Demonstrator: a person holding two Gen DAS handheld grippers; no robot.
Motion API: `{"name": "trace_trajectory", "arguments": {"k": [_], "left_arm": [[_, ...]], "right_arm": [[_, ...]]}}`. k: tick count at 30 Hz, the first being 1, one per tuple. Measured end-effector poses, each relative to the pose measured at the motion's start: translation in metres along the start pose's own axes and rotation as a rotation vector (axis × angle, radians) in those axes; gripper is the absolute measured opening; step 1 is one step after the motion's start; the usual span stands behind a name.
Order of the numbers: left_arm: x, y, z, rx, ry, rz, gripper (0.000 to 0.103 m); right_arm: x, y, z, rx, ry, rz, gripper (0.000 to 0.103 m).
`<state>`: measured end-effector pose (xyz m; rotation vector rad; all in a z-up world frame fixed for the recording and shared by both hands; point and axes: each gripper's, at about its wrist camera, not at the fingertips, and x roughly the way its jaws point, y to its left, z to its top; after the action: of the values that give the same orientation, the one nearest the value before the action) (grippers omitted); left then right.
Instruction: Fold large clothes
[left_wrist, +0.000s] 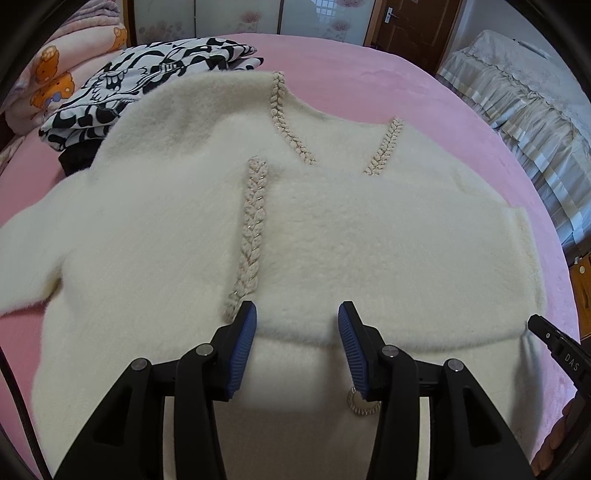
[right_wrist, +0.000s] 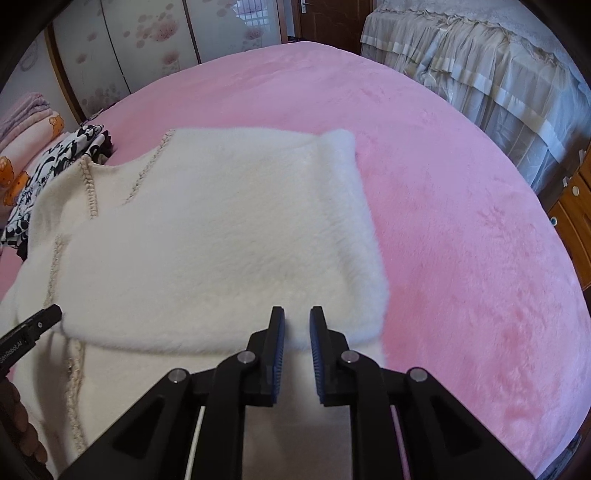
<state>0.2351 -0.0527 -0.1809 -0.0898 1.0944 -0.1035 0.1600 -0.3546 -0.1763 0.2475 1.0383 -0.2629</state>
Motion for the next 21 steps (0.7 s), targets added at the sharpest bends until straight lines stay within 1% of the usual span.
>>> {"name": "trace_trajectory", "arguments": {"k": [3,7,13,15,21], "left_arm": [[-0.011,0.003,-0.005,-0.014,-0.006,-0.011,0.049],[-0.025,0.007,-0.013,-0.020,-0.005,-0.010,0.049],[-0.046,0.009,-0.025,-0.023,-0.003,-0.024,0.049],[-0.055,0.009,-0.031,-0.017,-0.003,-0.021,0.049],[-0.085,0.025,-0.057,-0.038,0.016,-0.060,0.049]], "right_arm": [[-0.009,0.008,-0.006,-0.009,0.001,0.009,0.014],[-0.020,0.016,-0.013,-0.020,-0.002,0.025,0.014],[-0.037,0.026,-0.027,-0.010,0.002,0.071,0.014],[-0.042,0.030,-0.033,-0.012,0.009,0.084,0.014],[-0.053,0.050,-0.055,-0.041,0.039,0.116,0.014]]}}
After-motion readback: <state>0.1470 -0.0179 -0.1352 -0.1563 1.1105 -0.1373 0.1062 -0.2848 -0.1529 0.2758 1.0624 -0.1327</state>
